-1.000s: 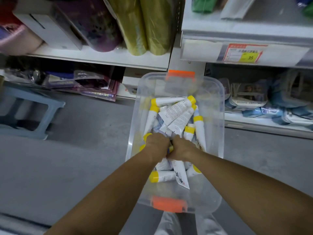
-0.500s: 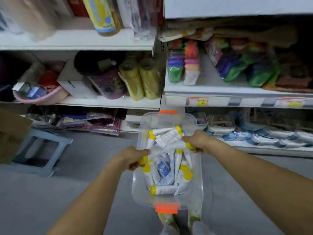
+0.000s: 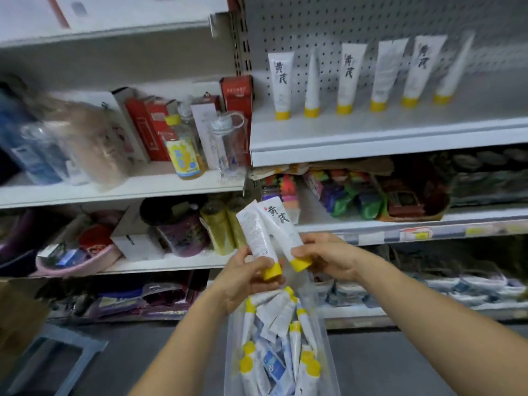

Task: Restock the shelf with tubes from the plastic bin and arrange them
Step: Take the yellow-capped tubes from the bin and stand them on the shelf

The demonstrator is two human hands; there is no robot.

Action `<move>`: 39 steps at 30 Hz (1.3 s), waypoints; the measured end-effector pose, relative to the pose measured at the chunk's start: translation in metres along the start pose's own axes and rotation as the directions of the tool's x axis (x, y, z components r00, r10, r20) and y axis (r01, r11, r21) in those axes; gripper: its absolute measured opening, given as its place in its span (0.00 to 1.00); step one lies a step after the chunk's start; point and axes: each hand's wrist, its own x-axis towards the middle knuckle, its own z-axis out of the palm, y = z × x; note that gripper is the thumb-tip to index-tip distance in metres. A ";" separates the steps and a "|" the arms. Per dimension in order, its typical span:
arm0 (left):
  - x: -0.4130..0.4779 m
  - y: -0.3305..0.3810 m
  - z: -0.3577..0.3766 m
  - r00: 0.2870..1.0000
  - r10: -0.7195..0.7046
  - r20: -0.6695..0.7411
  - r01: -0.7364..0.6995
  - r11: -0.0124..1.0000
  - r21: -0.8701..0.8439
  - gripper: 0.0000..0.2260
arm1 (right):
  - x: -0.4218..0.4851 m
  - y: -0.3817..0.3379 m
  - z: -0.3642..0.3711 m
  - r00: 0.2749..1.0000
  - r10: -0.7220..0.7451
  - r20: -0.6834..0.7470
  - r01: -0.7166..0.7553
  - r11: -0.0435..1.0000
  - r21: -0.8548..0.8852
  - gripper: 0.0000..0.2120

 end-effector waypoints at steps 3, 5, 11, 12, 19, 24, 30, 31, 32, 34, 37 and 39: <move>-0.002 0.030 0.020 0.993 0.115 -0.002 -0.115 0.990 0.081 0.19 | -0.011 -0.025 -0.002 0.994 -0.108 -0.024 0.107 0.994 -0.030 0.12; -0.001 0.046 0.033 0.983 0.183 0.001 -0.182 0.976 0.120 0.20 | -0.016 -0.040 -0.007 0.984 -0.172 -0.041 0.170 0.985 -0.033 0.16; 0.016 0.091 0.081 0.922 0.380 0.072 -0.386 0.893 0.232 0.27 | -0.038 -0.090 -0.048 0.937 -0.339 -0.084 0.316 0.925 -0.213 0.25; 0.020 0.098 0.092 0.912 0.403 0.072 -0.409 0.885 0.223 0.27 | -0.041 -0.098 -0.058 0.924 -0.364 -0.115 0.332 0.915 -0.230 0.24; 0.064 0.145 0.183 0.867 0.494 0.070 -0.498 0.850 0.171 0.25 | -0.058 -0.148 -0.153 0.833 -0.485 -0.267 0.416 0.867 -0.274 0.29; 0.098 0.164 0.250 0.849 0.527 0.042 -0.528 0.841 0.119 0.25 | -0.064 -0.178 -0.239 0.790 -0.511 -0.340 0.414 0.852 -0.320 0.25; 0.140 0.174 0.315 0.851 0.524 0.018 -0.521 0.842 0.137 0.25 | -0.061 -0.205 -0.351 0.727 -0.494 -0.478 0.350 0.864 -0.361 0.20; 0.146 0.176 0.325 0.852 0.524 0.011 -0.520 0.843 0.139 0.25 | -0.061 -0.209 -0.366 0.710 -0.498 -0.498 0.334 0.861 -0.384 0.19; 0.151 0.177 0.333 0.851 0.525 0.000 -0.520 0.842 0.144 0.25 | -0.060 -0.214 -0.381 0.692 -0.499 -0.522 0.319 0.859 -0.400 0.18; 0.163 0.179 0.349 0.850 0.527 -0.024 -0.517 0.842 0.155 0.24 | -0.054 -0.221 -0.411 0.657 -0.502 -0.562 0.287 0.857 -0.429 0.20; 0.178 0.180 0.368 0.838 0.542 -0.064 -0.522 0.831 0.191 0.21 | -0.040 -0.232 -0.450 0.615 -0.522 -0.591 0.184 0.824 -0.536 0.25; 0.185 0.180 0.373 0.831 0.549 -0.088 -0.527 0.828 0.194 0.20 | -0.033 -0.235 -0.467 0.602 -0.533 -0.595 0.100 0.789 -0.606 0.25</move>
